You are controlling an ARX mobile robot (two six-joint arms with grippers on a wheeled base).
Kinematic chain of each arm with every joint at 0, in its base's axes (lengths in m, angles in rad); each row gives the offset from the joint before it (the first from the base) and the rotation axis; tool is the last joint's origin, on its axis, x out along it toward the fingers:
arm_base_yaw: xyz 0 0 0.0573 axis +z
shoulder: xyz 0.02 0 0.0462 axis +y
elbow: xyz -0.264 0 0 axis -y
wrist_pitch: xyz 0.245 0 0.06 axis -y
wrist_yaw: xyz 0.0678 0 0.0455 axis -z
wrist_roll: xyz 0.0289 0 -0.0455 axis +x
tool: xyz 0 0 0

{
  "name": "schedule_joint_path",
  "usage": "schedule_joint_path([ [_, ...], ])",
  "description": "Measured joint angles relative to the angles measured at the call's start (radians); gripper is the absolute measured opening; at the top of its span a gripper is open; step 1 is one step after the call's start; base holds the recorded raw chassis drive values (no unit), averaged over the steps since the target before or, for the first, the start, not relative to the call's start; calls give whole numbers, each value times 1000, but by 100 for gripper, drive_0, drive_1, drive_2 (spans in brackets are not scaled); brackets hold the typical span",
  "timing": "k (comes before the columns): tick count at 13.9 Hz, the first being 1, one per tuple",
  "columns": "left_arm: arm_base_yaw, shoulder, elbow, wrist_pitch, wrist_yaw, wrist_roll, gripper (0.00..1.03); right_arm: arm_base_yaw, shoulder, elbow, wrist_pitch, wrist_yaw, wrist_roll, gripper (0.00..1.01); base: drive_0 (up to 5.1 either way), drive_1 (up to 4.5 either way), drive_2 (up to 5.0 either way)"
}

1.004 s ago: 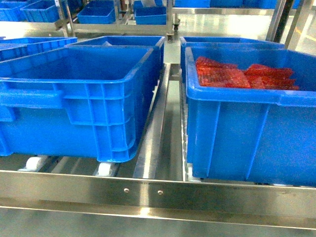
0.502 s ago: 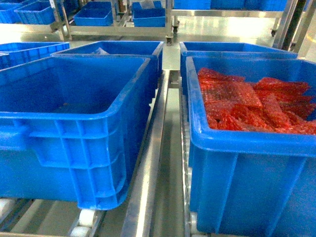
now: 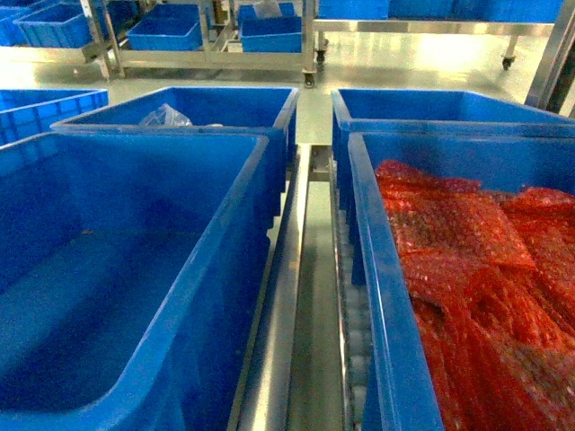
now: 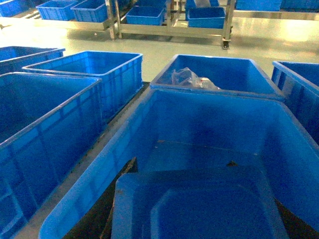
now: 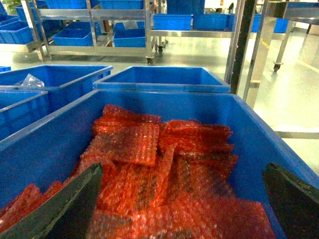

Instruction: Pick blue part to blue bin on bottom shelf

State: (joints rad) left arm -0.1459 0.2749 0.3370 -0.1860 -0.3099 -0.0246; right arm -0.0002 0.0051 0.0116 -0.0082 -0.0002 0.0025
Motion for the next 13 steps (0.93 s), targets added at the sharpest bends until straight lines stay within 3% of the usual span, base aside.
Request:
schedule_joint_path([
  [1, 0, 0, 0, -1, -1, 0, 43, 0, 0, 0, 5, 0, 0, 98, 3, 415, -409],
  [13, 0, 2, 0, -1, 0, 0, 43, 0, 0, 0, 3, 0, 0, 98, 0, 0, 0],
])
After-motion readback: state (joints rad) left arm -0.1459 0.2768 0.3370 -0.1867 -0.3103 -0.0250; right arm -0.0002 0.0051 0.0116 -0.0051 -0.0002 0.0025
